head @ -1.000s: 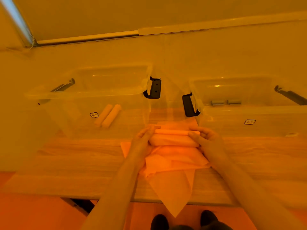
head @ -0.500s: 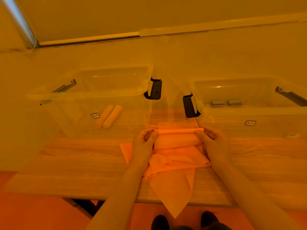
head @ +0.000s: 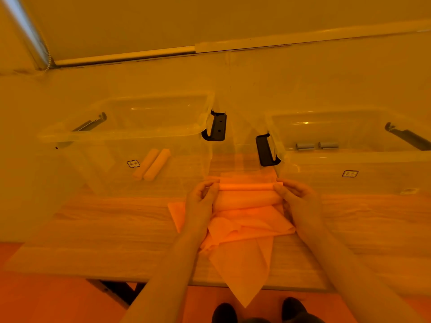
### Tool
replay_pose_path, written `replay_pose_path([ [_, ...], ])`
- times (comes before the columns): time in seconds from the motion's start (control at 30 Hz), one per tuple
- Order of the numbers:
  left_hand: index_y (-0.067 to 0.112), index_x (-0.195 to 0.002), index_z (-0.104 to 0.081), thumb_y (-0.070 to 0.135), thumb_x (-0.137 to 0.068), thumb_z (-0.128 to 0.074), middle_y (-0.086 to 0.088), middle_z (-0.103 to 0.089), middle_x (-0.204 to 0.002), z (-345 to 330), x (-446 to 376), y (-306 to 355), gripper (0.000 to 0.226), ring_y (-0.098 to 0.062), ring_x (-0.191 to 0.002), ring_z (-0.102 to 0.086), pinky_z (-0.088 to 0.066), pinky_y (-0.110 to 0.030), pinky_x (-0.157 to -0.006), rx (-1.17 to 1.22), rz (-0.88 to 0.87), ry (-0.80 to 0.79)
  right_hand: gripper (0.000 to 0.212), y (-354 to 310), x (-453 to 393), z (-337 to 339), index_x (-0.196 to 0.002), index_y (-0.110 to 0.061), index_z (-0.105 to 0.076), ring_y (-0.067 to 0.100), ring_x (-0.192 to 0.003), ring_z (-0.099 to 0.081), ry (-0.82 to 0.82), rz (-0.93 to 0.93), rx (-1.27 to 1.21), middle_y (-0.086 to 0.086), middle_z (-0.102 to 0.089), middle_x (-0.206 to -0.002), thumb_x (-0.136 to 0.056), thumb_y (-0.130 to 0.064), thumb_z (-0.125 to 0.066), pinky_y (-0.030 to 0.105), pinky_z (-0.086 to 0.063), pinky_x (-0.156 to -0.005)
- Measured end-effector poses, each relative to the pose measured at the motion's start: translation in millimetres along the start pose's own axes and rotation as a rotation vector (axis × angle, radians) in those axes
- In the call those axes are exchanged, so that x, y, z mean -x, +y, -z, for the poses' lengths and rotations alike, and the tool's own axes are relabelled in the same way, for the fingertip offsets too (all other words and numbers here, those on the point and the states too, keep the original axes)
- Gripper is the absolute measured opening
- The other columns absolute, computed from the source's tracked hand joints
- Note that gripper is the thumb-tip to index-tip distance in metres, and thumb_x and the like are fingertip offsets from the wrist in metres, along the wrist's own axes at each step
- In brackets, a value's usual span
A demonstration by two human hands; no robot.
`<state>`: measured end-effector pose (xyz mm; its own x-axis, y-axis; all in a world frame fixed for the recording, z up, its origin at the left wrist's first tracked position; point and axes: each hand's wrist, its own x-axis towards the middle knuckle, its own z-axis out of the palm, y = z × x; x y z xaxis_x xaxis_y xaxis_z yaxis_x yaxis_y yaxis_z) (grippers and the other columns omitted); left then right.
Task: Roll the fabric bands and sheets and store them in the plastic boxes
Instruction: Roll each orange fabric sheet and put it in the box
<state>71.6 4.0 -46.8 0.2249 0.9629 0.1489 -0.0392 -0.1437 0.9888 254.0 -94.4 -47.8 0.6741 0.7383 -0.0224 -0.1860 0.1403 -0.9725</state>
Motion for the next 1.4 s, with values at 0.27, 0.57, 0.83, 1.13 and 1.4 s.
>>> replay_pose_path([
  [0.27,0.030,-0.103,-0.066,0.024,-0.096,-0.054,-0.002,-0.065,-0.112,1,-1,1,0.016,-0.013,-0.096,-0.062,-0.048,-0.015,-0.063,0.025,0.024,0.001,0.026,-2,0,0,-0.110,-0.010,-0.068,0.001,-0.045,-0.055,-0.060,-0.042,-0.007,0.003,-0.063,-0.080,-0.085,-0.018,-0.067,0.015,-0.040,-0.038],
  [0.57,0.015,-0.107,-0.065,0.024,-0.095,-0.054,0.004,-0.063,-0.095,-1,6,7,0.018,-0.006,-0.081,-0.057,-0.046,-0.010,-0.057,-0.020,-0.026,0.067,0.027,-3,0,1,-0.113,-0.019,-0.066,0.004,-0.062,-0.065,-0.109,-0.069,-0.017,0.007,-0.068,-0.100,-0.086,-0.016,-0.066,0.019,-0.049,-0.046],
  [0.83,0.035,-0.097,-0.059,0.026,-0.096,-0.052,0.008,-0.063,-0.101,1,10,10,0.012,-0.006,-0.092,-0.059,-0.051,-0.026,-0.075,-0.062,-0.109,0.094,0.022,-3,4,-1,-0.109,-0.025,-0.065,0.019,-0.072,-0.060,-0.136,0.060,0.163,0.003,-0.067,-0.090,-0.087,-0.026,-0.065,0.026,-0.047,-0.051],
  [1.13,0.026,-0.112,-0.058,0.023,-0.097,-0.051,0.011,-0.061,-0.109,6,11,13,0.018,-0.003,-0.099,-0.057,-0.049,-0.017,-0.077,-0.115,-0.134,-0.020,0.028,-2,2,-2,-0.109,-0.028,-0.065,0.027,-0.093,-0.065,-0.107,0.073,0.112,0.009,-0.067,-0.105,-0.083,-0.038,-0.063,0.043,-0.057,-0.070],
  [1.4,0.030,-0.108,-0.061,0.031,-0.095,-0.054,-0.001,-0.061,-0.108,13,10,36,0.016,-0.017,-0.095,-0.059,-0.048,-0.027,-0.069,-0.204,-0.087,-0.155,0.026,-13,8,0,-0.106,-0.025,-0.068,0.028,-0.105,-0.063,-0.089,0.035,0.009,0.005,-0.066,-0.111,-0.081,-0.035,-0.064,0.055,-0.053,-0.086],
])
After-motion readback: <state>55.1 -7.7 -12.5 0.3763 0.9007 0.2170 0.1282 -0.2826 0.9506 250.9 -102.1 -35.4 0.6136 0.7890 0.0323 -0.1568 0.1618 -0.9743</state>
